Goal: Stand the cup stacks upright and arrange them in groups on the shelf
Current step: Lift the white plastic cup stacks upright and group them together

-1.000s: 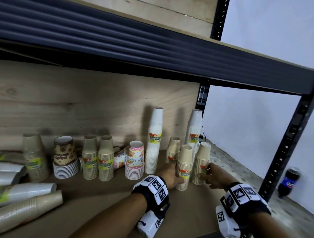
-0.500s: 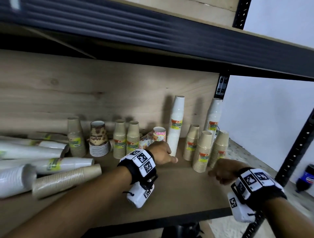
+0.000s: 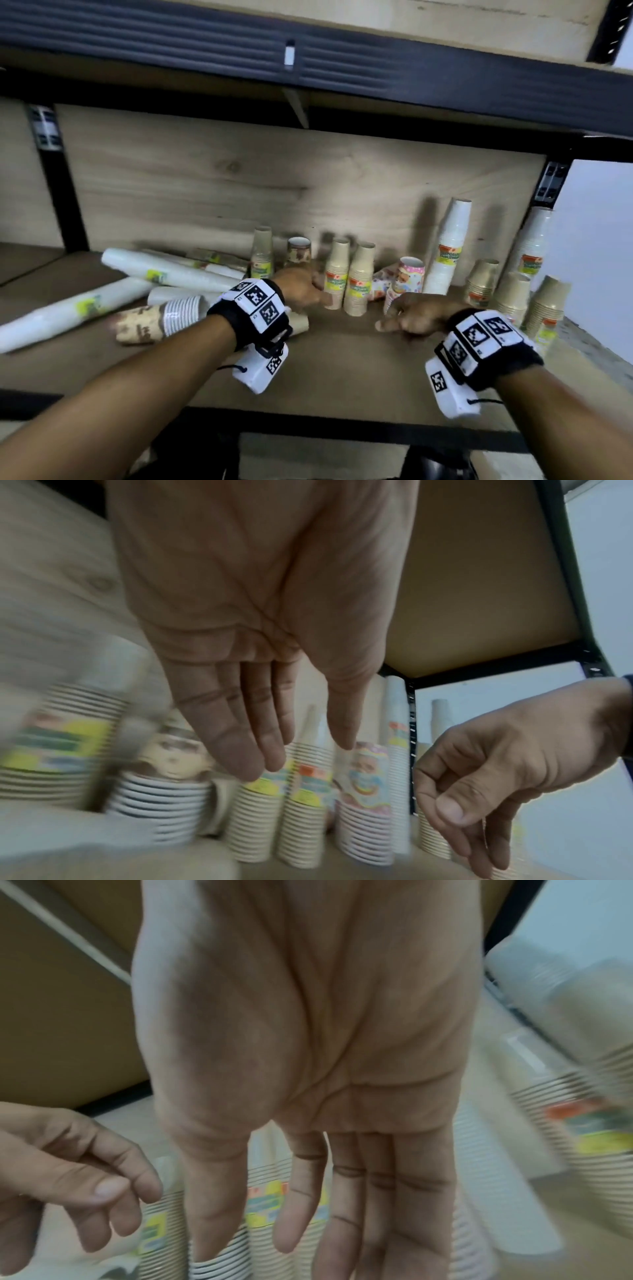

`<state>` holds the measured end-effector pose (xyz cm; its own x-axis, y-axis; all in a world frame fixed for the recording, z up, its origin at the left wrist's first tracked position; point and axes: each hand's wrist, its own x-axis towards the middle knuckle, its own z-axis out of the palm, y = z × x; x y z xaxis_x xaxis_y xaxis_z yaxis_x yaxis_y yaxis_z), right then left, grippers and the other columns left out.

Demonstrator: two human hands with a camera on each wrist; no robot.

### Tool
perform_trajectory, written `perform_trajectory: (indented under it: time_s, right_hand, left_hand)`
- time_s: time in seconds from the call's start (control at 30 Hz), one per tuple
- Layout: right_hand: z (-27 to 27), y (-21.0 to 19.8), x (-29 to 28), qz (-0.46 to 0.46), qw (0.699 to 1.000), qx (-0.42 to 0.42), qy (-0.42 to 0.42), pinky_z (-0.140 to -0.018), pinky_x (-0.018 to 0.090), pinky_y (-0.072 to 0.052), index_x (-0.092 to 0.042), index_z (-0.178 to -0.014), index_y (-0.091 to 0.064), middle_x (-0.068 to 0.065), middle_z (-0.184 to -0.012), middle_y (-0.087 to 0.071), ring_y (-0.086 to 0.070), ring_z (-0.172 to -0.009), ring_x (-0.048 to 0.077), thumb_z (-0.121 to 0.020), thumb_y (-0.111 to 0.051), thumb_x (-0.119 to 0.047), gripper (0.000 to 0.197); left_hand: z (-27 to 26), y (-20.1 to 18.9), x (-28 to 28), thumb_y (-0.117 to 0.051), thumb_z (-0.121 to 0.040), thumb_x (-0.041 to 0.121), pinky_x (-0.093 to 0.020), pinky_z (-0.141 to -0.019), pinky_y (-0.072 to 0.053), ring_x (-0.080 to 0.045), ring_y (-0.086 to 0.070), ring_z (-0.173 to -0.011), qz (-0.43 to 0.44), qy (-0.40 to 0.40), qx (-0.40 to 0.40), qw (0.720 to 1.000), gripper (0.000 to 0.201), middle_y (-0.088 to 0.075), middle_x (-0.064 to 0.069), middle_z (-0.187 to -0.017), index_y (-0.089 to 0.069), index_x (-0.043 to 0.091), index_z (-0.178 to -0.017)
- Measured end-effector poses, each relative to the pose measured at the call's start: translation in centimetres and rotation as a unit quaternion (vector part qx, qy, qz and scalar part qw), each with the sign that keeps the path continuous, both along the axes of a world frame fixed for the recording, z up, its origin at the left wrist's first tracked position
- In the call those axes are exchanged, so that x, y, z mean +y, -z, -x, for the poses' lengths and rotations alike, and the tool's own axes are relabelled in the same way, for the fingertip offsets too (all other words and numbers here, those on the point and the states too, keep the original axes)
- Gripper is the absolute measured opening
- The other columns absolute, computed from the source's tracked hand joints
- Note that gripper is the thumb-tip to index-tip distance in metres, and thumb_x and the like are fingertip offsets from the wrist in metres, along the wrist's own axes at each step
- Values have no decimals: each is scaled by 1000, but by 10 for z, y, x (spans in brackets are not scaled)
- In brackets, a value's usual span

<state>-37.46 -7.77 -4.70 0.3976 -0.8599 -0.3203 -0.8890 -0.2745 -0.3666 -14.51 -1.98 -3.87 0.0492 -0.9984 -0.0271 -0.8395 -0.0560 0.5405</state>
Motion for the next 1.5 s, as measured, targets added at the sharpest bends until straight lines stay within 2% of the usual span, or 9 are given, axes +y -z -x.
perform_trajectory:
  time_s: [0.17, 0.27, 0.43, 0.7, 0.83, 1.13, 1.33, 1.4, 1.5]
  right_hand:
    - [-75, 1, -1, -28, 997, -60, -32, -64, 31, -51, -12, -88, -62, 5, -72, -65, -59, -68, 21, -84, -73, -40, 31]
    - [-112, -2, 1, 6, 995, -27, -99, -77, 33, -53, -13, -101, -66, -2, -82, -65, -62, -79, 17, -81, -74, -45, 38]
    - [-152, 3, 4, 37, 983, 39, -178, -99, 33, -45, -33, -124, -54, -8, -118, -56, -54, -112, 15, -78, -75, -47, 53]
    - [-173, 13, -7, 23, 973, 95, -208, -94, 36, -52, -35, -115, -53, -5, -119, -53, -57, -109, 20, -71, -83, -33, 53]
    - [-169, 19, -5, 22, 966, 110, -233, -94, 32, -46, -32, -130, -47, -3, -130, -54, -53, -113, 20, -75, -80, -34, 65]
    - [-136, 19, -15, -20, 977, 38, -207, -91, 39, -57, -31, -122, -55, -3, -122, -61, -62, -108, 20, -75, -79, -37, 53]
    - [-107, 2, -25, -73, 985, -67, -139, -45, 17, -48, -19, -118, -57, 1, -86, -63, -62, -58, 6, -80, -79, -20, 43]
    - [-96, -8, -27, -78, 985, -91, -124, -47, 22, -46, -20, -115, -61, 3, -74, -63, -59, -53, 11, -77, -82, -25, 44]
    - [-78, -18, -28, -65, 984, -133, -101, -63, 33, -47, -19, -112, -62, 12, -83, -65, -57, -68, 19, -64, -87, -35, 56]
  left_hand:
    - [-66, -6, 25, -72, -80, 47, -30, -76, -58, -17, -66, -86, -7, -72, -15, 997, 29, -68, 2, -99, -65, 25, -97]
    - [-106, -4, 36, -68, -72, 60, -33, -91, -52, -15, -65, -101, -1, -99, -104, 990, 49, -68, 9, -108, -64, 31, -112]
    - [-146, -4, 60, -70, -82, 43, -28, -102, -43, -17, -53, -121, -62, -100, -172, 978, 53, -56, 4, -131, -55, 25, -130]
    - [-181, 7, 73, -84, -71, 24, -29, -99, -44, -19, -51, -122, -161, -58, -193, 966, 80, -50, 3, -138, -42, 34, -139]
    - [-185, 14, 71, -88, -65, 23, -32, -102, -43, -19, -48, -126, -178, -63, -207, 960, 94, -50, 3, -137, -35, 31, -142]
    - [-200, 33, 82, -86, -69, 27, -27, -89, -51, -12, -59, -98, -191, -124, -291, 929, 77, -61, 1, -116, -48, 15, -134]
    - [-185, -18, 88, -85, -68, 30, -25, -84, -48, -15, -57, -105, -197, -100, -225, 949, 83, -54, 4, -118, -37, 25, -135]
    - [-173, -31, 83, -88, -63, 31, -31, -82, -55, -16, -62, -99, -156, -88, -189, 966, 86, -57, 5, -110, -40, 22, -133]
    - [-146, -47, 71, -90, -61, 32, -30, -68, -58, -13, -62, -88, -96, -51, -154, 982, 78, -58, 6, -104, -46, 23, -125]
